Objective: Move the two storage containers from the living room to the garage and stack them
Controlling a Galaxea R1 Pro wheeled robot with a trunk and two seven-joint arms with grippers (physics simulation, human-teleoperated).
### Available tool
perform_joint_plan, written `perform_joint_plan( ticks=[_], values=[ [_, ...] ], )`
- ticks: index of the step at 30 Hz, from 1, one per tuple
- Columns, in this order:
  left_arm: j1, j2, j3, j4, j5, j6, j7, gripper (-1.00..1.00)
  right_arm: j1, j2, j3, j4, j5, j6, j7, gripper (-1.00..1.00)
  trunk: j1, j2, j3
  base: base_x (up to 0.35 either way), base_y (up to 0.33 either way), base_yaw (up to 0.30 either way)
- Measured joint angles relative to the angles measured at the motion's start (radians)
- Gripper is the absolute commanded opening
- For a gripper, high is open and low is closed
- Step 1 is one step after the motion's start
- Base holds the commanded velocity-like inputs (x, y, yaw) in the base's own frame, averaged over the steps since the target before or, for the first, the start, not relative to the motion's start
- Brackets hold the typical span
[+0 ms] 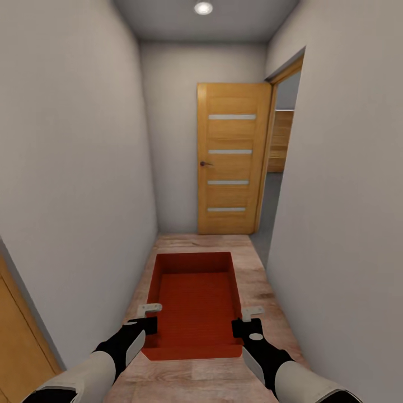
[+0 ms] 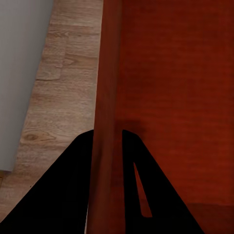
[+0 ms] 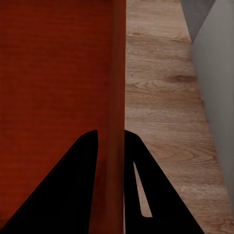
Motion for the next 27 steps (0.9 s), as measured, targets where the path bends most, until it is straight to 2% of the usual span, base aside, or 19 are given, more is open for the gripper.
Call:
perform_joint_plan(
  ticks=[27],
  values=[
    [0.000, 0.000, 0.000, 0.000, 0.000, 0.000, 0.000, -1.00, 0.000, 0.000, -0.001, 0.000, 0.001, 0.000, 0.000, -1.00, 0.000, 0.000, 0.000, 0.325, 0.000, 0.000]
  ],
)
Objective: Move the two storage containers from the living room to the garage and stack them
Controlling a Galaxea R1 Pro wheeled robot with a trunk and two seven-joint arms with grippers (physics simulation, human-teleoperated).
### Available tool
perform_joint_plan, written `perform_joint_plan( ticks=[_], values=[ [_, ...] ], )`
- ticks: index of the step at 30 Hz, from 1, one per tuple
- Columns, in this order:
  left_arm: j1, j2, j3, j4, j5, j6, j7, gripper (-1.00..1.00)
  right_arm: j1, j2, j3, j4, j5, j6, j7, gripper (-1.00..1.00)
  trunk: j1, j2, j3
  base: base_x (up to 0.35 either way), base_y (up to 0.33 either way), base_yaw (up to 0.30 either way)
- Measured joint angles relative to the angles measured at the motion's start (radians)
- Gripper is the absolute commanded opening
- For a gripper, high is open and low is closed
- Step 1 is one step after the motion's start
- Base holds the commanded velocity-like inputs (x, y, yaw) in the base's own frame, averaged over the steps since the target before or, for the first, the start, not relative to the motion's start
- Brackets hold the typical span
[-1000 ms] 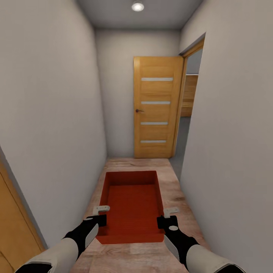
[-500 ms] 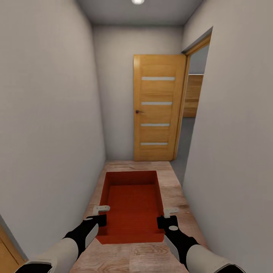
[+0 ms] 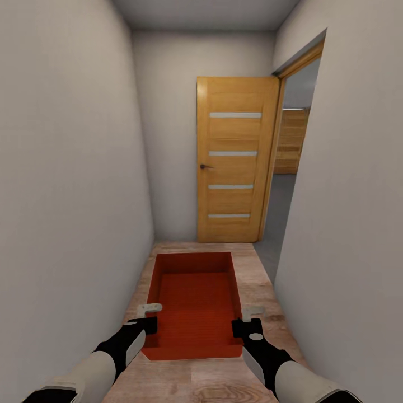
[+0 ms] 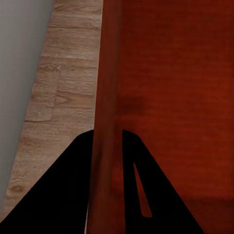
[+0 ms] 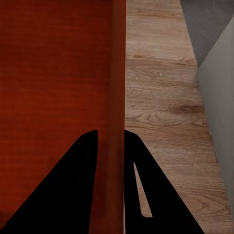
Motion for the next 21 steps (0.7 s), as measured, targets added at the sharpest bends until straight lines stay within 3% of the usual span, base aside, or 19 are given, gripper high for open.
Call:
perform_joint_plan(
  ticks=[21],
  values=[
    [0.000, 0.001, 0.000, 0.000, 0.000, 0.005, 0.000, -1.00, 0.000, 0.001, 0.001, 0.000, -0.002, 0.004, 0.000, -1.00, 0.000, 0.000, 0.000, 0.325, 0.000, 0.000]
  ],
)
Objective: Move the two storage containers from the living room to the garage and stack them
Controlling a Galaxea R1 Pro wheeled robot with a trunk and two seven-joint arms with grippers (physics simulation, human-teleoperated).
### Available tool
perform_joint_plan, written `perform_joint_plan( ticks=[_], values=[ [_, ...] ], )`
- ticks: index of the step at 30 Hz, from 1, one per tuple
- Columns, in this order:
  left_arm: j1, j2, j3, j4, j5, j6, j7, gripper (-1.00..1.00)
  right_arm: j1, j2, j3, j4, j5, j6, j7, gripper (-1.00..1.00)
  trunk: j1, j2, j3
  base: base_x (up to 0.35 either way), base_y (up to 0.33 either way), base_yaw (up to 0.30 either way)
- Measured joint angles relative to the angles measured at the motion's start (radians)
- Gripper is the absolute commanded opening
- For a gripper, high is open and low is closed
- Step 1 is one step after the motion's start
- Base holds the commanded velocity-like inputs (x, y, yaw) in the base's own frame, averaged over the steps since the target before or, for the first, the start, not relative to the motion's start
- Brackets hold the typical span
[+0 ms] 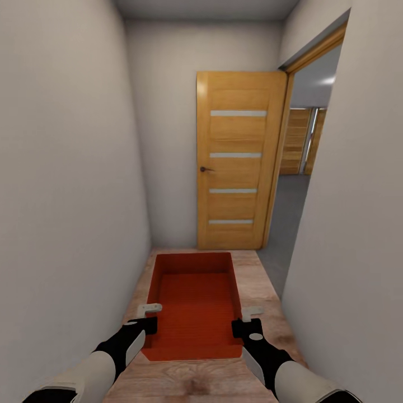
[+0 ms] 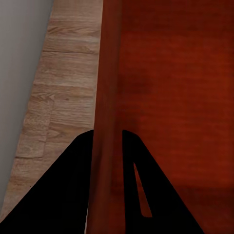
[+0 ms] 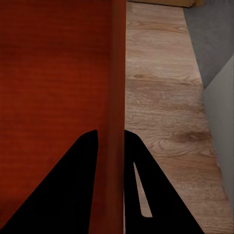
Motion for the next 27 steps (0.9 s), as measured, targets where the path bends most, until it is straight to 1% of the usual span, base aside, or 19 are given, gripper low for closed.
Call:
perform_joint_plan(
  ticks=[23, 24, 26, 27],
  values=[
    [0.000, 0.000, 0.000, 0.000, -0.001, -0.005, 0.000, -1.00, 0.000, 0.000, 0.000, 0.000, 0.001, -0.005, 0.000, -1.00, 0.000, 0.000, 0.000, 0.325, 0.000, 0.000],
    [0.000, 0.000, 0.000, 0.000, -0.001, -0.005, -0.001, -1.00, 0.000, 0.000, 0.000, 0.000, 0.001, -0.005, -0.001, -1.00, 0.000, 0.000, 0.000, 0.000, 0.000, 0.000],
    [0.001, 0.007, -0.033, -0.005, 0.039, -0.019, -0.004, -1.00, 0.000, 0.000, 0.009, -0.013, 0.001, -0.007, -0.006, -1.00, 0.000, 0.000, 0.000, 0.000, 0.000, 0.000],
    [0.000, 0.010, -0.047, -0.008, 0.053, -0.017, -0.004, -1.00, 0.000, 0.000, 0.007, -0.013, 0.002, -0.008, -0.005, -1.00, 0.001, 0.000, 0.000, 0.000, 0.000, 0.000]
  ],
)
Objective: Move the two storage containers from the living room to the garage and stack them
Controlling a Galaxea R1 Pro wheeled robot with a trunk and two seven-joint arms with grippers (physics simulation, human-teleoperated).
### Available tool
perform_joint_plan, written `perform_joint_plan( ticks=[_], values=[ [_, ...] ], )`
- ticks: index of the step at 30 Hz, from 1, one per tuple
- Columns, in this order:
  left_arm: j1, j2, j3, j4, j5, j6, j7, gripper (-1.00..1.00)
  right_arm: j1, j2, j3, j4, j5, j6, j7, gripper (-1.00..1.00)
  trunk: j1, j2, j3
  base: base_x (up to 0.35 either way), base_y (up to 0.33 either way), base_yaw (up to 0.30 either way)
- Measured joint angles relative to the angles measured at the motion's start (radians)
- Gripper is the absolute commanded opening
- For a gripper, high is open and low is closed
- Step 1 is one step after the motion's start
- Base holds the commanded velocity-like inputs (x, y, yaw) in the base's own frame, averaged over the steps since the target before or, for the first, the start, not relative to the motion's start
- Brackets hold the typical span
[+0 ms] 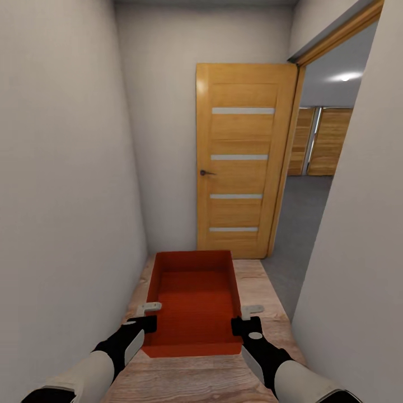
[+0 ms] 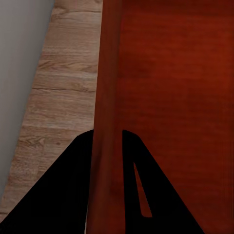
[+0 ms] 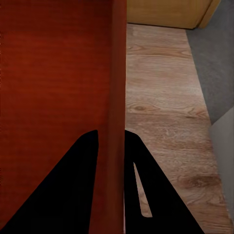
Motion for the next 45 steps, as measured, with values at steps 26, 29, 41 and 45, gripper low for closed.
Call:
perform_joint_plan(
  ticks=[26, 29, 41, 45],
  values=[
    [0.000, 0.001, -0.028, -0.028, 0.039, -0.020, 0.005, -1.00, 0.000, -0.001, -0.094, -0.042, 0.111, 0.002, 0.014, -1.00, -0.001, 0.000, 0.000, 0.187, 0.000, 0.000],
    [0.000, -0.010, 0.027, 0.014, -0.029, -0.004, 0.005, -1.00, 0.000, -0.006, -0.007, 0.005, 0.006, 0.003, 0.011, -1.00, -0.001, 0.000, 0.000, 0.321, 0.000, 0.000],
    [0.000, -0.008, 0.024, 0.004, -0.029, 0.007, 0.005, -1.00, 0.000, -0.004, -0.010, 0.004, 0.004, 0.004, 0.011, -1.00, -0.001, 0.000, 0.000, 0.321, 0.000, 0.000],
    [0.000, -0.007, 0.022, -0.004, -0.028, 0.011, 0.005, -1.00, 0.000, -0.003, -0.013, 0.001, 0.005, 0.004, 0.011, -1.00, -0.001, 0.000, 0.000, 0.321, 0.000, 0.000]
  ],
)
